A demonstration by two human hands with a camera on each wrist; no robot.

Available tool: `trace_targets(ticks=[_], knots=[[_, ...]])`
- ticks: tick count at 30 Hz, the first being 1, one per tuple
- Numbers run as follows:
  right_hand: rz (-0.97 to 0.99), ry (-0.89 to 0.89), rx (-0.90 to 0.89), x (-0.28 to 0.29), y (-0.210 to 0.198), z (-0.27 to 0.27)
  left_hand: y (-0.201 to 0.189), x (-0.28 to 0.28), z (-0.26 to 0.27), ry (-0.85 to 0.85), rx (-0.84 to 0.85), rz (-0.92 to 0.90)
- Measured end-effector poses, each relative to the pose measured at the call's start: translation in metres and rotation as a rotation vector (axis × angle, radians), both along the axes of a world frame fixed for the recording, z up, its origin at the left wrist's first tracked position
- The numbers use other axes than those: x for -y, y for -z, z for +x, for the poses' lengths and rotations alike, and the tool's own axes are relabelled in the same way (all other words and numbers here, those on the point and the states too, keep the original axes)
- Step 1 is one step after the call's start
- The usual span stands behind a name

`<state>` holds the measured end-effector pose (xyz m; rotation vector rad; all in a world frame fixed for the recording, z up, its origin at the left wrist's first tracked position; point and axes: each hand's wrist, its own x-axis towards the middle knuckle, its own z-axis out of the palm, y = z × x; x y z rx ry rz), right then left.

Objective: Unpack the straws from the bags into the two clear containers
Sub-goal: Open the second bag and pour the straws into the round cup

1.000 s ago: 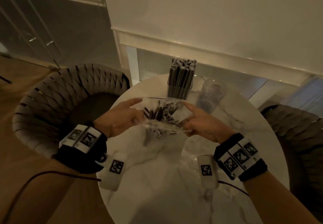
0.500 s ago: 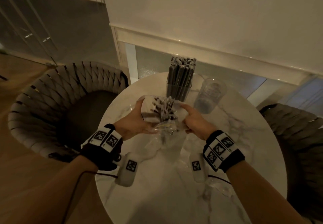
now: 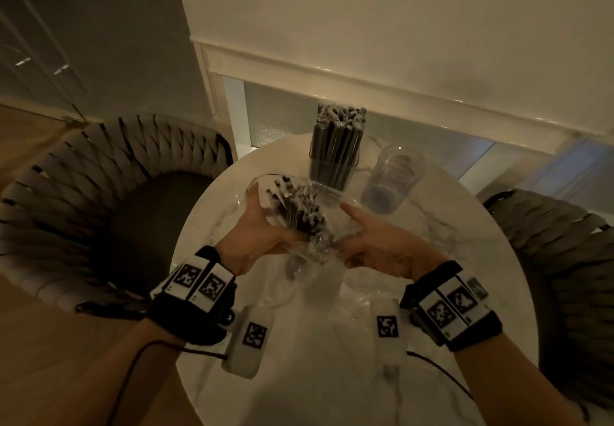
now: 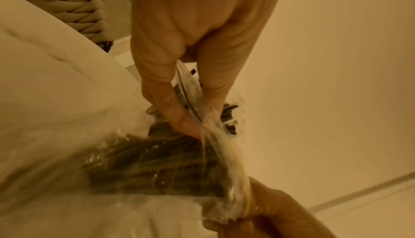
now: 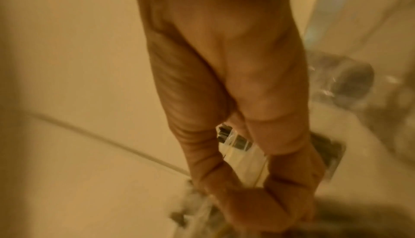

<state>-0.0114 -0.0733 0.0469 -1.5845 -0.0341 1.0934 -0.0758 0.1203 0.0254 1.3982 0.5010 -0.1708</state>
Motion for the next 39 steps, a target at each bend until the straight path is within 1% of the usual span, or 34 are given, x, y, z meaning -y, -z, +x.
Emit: trace_targets(ticks=[3, 6, 8, 9, 11, 13, 14, 16, 18, 19, 21, 23, 25, 26, 27, 30, 33, 35, 37, 38, 39], knots=[[-0.105, 0.099, 0.047, -0.005, 0.007, 0.012, 0.001, -0.005, 0.004, 0.066, -0.037, 0.006], [-0.105, 0.21, 0.241, -0.017, 0.006, 0.02, 0.002, -0.01, 0.014, 0.086, -0.02, -0.051], [-0.128, 0.284, 0.384, -0.021, 0.006, 0.022, 0.001, -0.013, 0.02, 0.048, 0.01, -0.108], [-0.141, 0.294, 0.416, -0.021, 0.006, 0.019, 0.002, -0.014, 0.021, 0.025, 0.015, -0.143], [-0.143, 0.224, 0.37, -0.023, 0.003, 0.011, 0.007, -0.014, 0.022, -0.004, 0.031, -0.181], [-0.057, 0.154, 0.256, -0.026, -0.001, 0.002, 0.012, -0.01, 0.02, -0.002, 0.071, -0.198], [0.001, 0.16, 0.214, -0.027, -0.001, 0.001, 0.014, -0.008, 0.019, 0.002, 0.098, -0.207], [0.112, 0.243, 0.146, -0.026, 0.005, 0.005, 0.018, -0.006, 0.019, -0.003, 0.149, -0.225], [0.158, 0.316, 0.114, -0.024, 0.015, 0.01, 0.024, -0.01, 0.024, 0.016, 0.173, -0.234], [0.121, 0.327, 0.132, -0.025, 0.022, 0.011, 0.028, -0.013, 0.026, 0.036, 0.179, -0.199], [-0.048, 0.294, 0.23, -0.026, 0.034, 0.012, 0.037, -0.017, 0.031, 0.096, 0.183, -0.023], [-0.197, 0.2, 0.347, -0.027, 0.045, 0.017, 0.043, -0.022, 0.037, 0.169, 0.161, 0.207], [-0.241, 0.11, 0.448, -0.024, 0.052, 0.022, 0.048, -0.031, 0.044, 0.254, 0.13, 0.461], [-0.22, 0.108, 0.455, -0.022, 0.054, 0.025, 0.051, -0.034, 0.047, 0.295, 0.12, 0.546], [-0.187, 0.118, 0.446, -0.021, 0.055, 0.025, 0.053, -0.037, 0.051, 0.312, 0.11, 0.559], [-0.007, 0.152, 0.419, -0.024, 0.053, 0.022, 0.053, -0.035, 0.055, 0.256, 0.114, 0.419], [0.214, 0.152, 0.359, -0.017, 0.029, 0.017, 0.043, -0.033, 0.055, 0.243, 0.188, 0.42], [0.341, 0.166, 0.387, 0.004, 0.005, 0.015, 0.023, -0.033, 0.055, 0.21, 0.275, 0.306], [0.517, 0.306, 0.414, 0.032, -0.018, 0.015, -0.008, -0.033, 0.055, 0.216, 0.351, 0.189], [0.562, 0.375, 0.424, 0.044, -0.025, 0.016, -0.021, -0.031, 0.055, 0.219, 0.388, 0.162], [0.547, 0.4, 0.444, 0.052, -0.03, 0.017, -0.03, -0.028, 0.056, 0.231, 0.412, 0.143]])
